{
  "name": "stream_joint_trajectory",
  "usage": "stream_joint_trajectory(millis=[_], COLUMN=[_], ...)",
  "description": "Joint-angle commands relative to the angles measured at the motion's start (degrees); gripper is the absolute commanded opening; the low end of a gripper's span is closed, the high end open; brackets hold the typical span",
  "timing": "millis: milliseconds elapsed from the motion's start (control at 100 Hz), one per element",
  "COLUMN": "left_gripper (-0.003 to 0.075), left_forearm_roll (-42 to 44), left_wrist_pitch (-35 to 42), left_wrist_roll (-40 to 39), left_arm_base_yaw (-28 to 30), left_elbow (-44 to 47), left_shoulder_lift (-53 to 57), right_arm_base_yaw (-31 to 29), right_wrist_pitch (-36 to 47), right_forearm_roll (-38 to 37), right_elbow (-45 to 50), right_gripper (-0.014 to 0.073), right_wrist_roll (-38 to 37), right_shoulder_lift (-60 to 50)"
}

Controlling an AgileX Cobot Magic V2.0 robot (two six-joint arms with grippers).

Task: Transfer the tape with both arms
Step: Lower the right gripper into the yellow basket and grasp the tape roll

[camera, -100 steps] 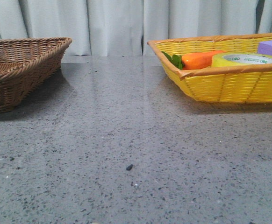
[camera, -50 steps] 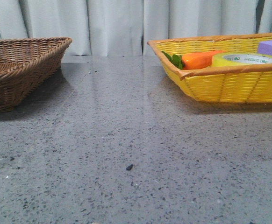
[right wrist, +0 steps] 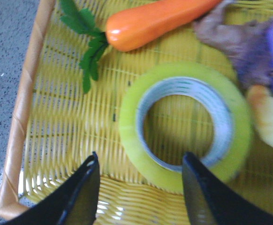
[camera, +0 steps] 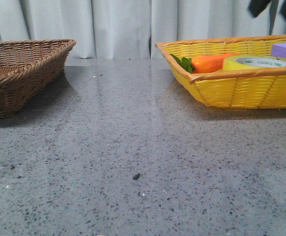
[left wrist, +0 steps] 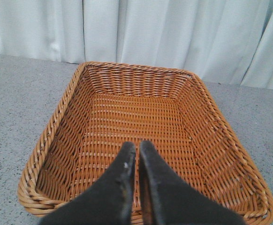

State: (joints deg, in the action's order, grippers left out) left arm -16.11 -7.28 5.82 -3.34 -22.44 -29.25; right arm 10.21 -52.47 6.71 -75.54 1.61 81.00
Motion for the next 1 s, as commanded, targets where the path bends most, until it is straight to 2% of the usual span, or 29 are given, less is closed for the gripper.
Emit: stream_joint_trajectory(millis=[0, 240, 590, 990], left_gripper=[-0.0021, -0.0021, -0.0021, -0.0021], left_forearm_roll=[-0.03, -0.03, -0.03, -0.03], left_wrist_pitch=[4.51, 4.51, 4.51, 4.51], left_wrist_roll=[-0.09, -0.09, -0.09, -0.09], left_arm_base_yaw=[0.08, 0.08, 0.08, 0.08], left_elbow=[-2.16, -2.16, -2.16, -2.16], left_shoulder_lift=[-0.50, -0.50, -0.50, -0.50], right_arm_base_yaw=[1.41, 2.46, 2.46, 2.46], right_wrist_pitch=[0.50, -0.64, -1.24, -1.12], right_forearm_roll=[-0.27, -3.32, -4.74, -4.74], right_elbow=[-4.19, -7.63, -8.16, -8.16], right_gripper=[0.0326, 0.0326, 0.0320, 0.0043], right_wrist_roll=[0.65, 0.65, 0.65, 0.65], right_shoulder_lift=[2.54, 11.35, 16.05, 16.80])
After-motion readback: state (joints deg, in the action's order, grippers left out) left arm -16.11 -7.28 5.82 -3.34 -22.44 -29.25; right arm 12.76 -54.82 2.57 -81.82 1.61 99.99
